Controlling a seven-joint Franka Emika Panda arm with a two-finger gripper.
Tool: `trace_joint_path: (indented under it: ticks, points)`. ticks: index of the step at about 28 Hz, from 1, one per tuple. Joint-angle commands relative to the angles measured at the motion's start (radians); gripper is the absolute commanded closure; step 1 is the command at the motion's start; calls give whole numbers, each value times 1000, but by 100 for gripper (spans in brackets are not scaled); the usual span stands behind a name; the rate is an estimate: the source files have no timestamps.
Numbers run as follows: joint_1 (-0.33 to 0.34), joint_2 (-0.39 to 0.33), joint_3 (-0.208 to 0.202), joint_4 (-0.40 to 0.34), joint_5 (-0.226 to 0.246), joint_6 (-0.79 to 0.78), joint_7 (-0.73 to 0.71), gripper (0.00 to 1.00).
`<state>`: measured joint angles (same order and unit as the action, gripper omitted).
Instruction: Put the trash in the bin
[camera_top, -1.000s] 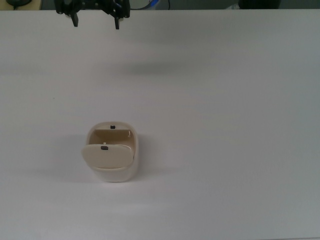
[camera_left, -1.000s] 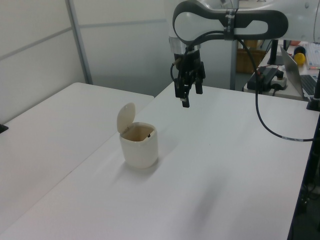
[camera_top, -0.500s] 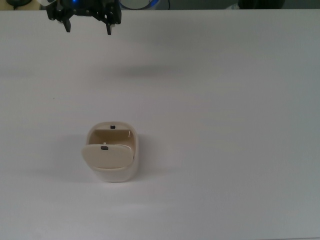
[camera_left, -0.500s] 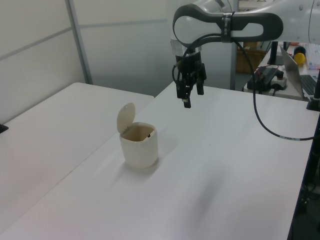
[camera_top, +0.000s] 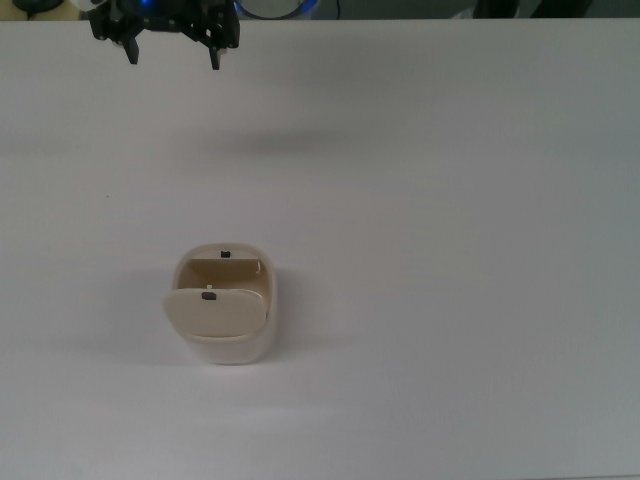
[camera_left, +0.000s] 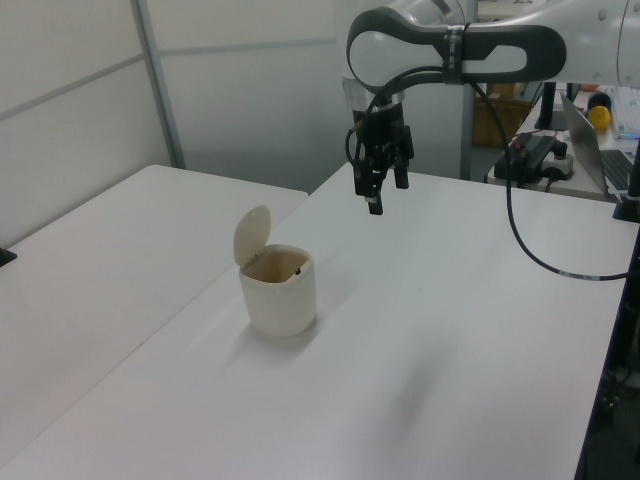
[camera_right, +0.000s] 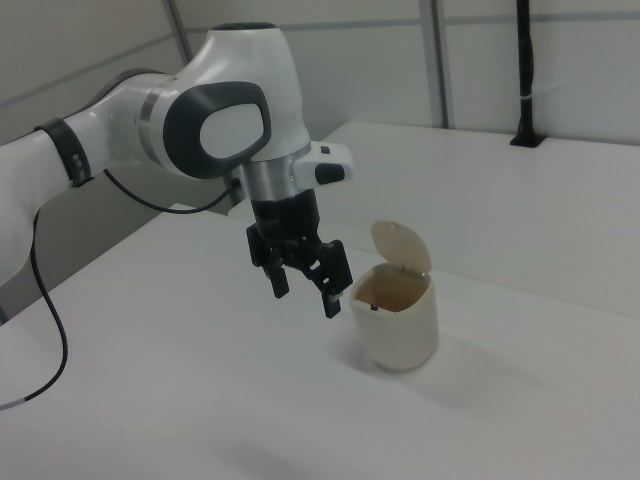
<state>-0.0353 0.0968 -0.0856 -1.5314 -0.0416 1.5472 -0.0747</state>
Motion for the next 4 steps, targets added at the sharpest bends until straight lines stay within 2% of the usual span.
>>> trace_joint_path:
  ticks: [1, 4]
  points:
    - [-6, -9, -2, -12, 5, 28, -27, 0]
    - [-8, -8, -2, -16, -4, 63, -28, 0]
